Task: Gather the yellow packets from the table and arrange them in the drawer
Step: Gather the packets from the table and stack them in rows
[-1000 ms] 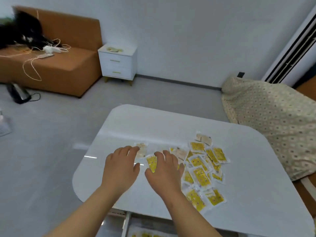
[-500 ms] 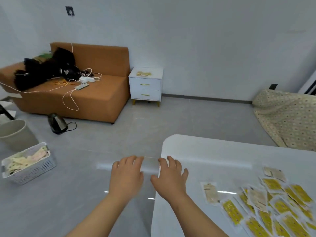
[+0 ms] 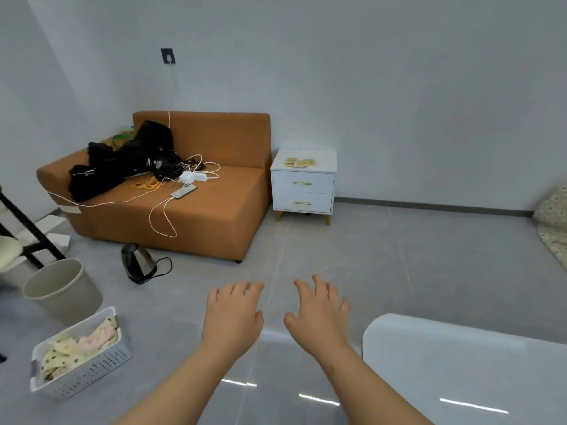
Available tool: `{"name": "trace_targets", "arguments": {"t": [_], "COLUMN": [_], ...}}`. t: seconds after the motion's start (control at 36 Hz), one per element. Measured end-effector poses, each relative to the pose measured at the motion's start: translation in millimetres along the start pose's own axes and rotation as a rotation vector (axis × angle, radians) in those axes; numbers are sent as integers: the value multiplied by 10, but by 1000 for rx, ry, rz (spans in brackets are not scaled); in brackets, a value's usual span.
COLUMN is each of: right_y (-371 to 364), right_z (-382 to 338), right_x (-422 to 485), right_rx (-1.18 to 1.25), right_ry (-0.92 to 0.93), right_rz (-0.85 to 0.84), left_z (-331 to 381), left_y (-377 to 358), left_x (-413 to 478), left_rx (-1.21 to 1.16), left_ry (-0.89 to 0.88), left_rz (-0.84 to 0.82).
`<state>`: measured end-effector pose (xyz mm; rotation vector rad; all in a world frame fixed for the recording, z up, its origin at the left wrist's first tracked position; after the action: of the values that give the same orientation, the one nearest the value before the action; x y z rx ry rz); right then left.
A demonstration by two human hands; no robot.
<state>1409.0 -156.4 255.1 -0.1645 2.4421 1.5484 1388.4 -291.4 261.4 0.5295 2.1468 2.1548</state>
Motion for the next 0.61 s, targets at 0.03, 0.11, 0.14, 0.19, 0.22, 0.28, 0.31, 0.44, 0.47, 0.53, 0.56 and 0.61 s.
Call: {"name": "trace_targets", "arguments": {"t": [0.03, 0.11, 0.14, 0.19, 0.22, 0.28, 0.31, 0.44, 0.47, 0.53, 0.56, 0.61], "right_y": [53, 227, 291, 410, 468, 563, 592, 757, 804, 891, 929, 1016], "right_z": [-59, -213, -255, -328, -353, -387, -410, -600, -646, -747, -795, -880], "right_x": [156, 587, 727, 1022, 1171, 1474, 1628, 2526, 2742, 3182, 3387, 3797], "right_rx": [-4, -29, -43, -63, -73, -96, -102, -105, -101, -108, -113, -109], "right_ry": [4, 19, 20, 16, 13, -4, -14, -24, -25, -31, -35, -44], "right_rz": [-2, -1, 2, 7, 13, 17, 16, 35, 48, 58, 56, 53], "left_z": [-69, -250, -306, -414, -469, -576, -633, -976, -1039, -1147, -1192, -1310], "left_y": [-3, -21, -20, -29, -42, -92, -118, -321, -337, -414, -451, -537], "left_x": [173, 633, 786, 1107, 1270, 1597, 1755, 2662, 2870, 3296, 3492, 3899], "left_rx": [3, -9, -13, -17, -24, -32, -33, -82, -125, -142, -132, -134], "left_ry": [-1, -22, -23, -28, -19, -15, -22, 1, 13, -6, -24, -63], "left_rz": [2, 15, 20, 31, 36, 42, 45, -15, -27, -31, -31, -42]}}
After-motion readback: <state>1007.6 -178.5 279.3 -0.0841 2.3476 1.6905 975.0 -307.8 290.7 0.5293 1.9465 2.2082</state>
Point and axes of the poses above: each hand's wrist, its own x-axis towards the middle knuckle, its own y-axis out of the back of the hand, z = x × y, the point moved 6 cm from there along x, towards the middle knuckle, and after that the axes turned 3 degrees about -z, right-handed, at the moved point
